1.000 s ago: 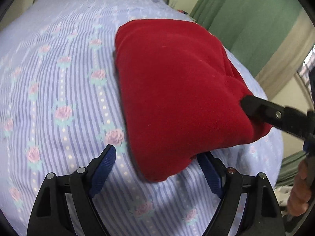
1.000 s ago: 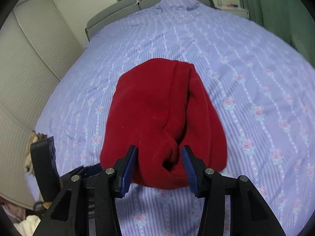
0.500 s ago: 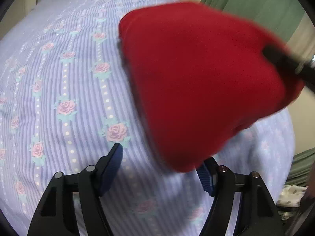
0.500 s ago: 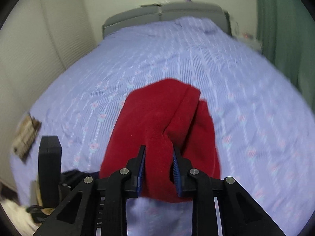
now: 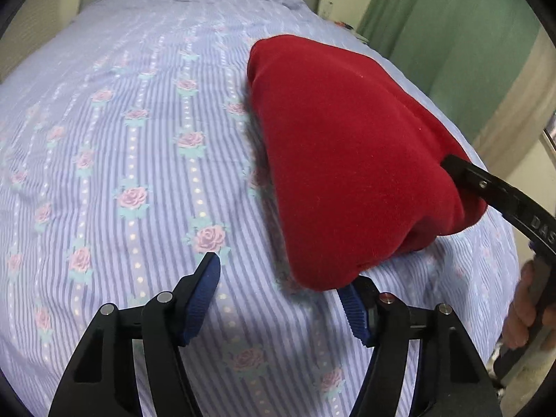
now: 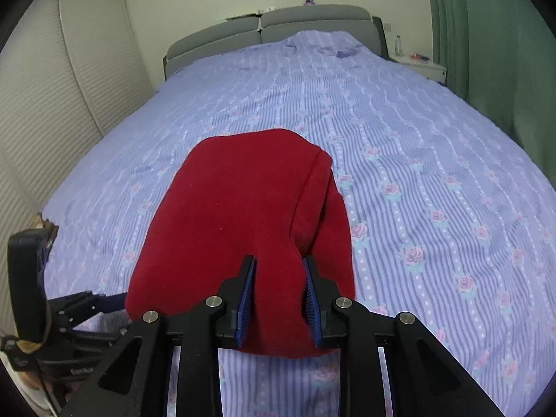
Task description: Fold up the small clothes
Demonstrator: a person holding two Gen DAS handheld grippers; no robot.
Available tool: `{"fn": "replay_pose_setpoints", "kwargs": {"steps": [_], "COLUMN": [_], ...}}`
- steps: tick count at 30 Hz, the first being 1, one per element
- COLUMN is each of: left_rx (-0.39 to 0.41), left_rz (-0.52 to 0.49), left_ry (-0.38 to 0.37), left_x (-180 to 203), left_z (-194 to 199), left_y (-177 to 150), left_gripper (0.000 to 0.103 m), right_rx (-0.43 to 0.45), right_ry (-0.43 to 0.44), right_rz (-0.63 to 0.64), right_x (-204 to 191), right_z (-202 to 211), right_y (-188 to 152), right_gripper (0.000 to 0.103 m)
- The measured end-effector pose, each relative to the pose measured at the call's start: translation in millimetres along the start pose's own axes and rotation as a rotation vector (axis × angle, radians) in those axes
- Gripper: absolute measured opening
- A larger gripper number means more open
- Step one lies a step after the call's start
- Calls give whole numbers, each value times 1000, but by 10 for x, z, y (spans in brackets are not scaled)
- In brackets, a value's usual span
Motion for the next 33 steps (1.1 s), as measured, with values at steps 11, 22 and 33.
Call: {"fn": "replay_pose_setpoints", "kwargs": {"steps": [11, 22, 33], "left_rx": [27, -18, -22], "left_rz": [90, 78, 17], "left_ry": [-2, 54, 39], "left_x": [-21, -284, -254], "left_z": [20, -30, 27], "left_y": [15, -62, -79], "left_gripper": [66, 70, 69], "right_rx": [76, -180, 149], "right_ry": [-39, -237, -122], "right_rz": [-43, -200, -202], "right_x": [-65, 543, 128], "right_z": [156, -461, 571], "right_y": [-88, -593, -41], "right_gripper": [29, 5, 62]}}
Point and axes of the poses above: each gripper's, at about its wrist camera, not at the fingertips, and z roughly against the way its jaws point, x to its right, y to its top, the point moved 4 cm from there along -z, roughly the way its jaws point, and after that the axes turned 1 degree about y, right-handed, at the moved point
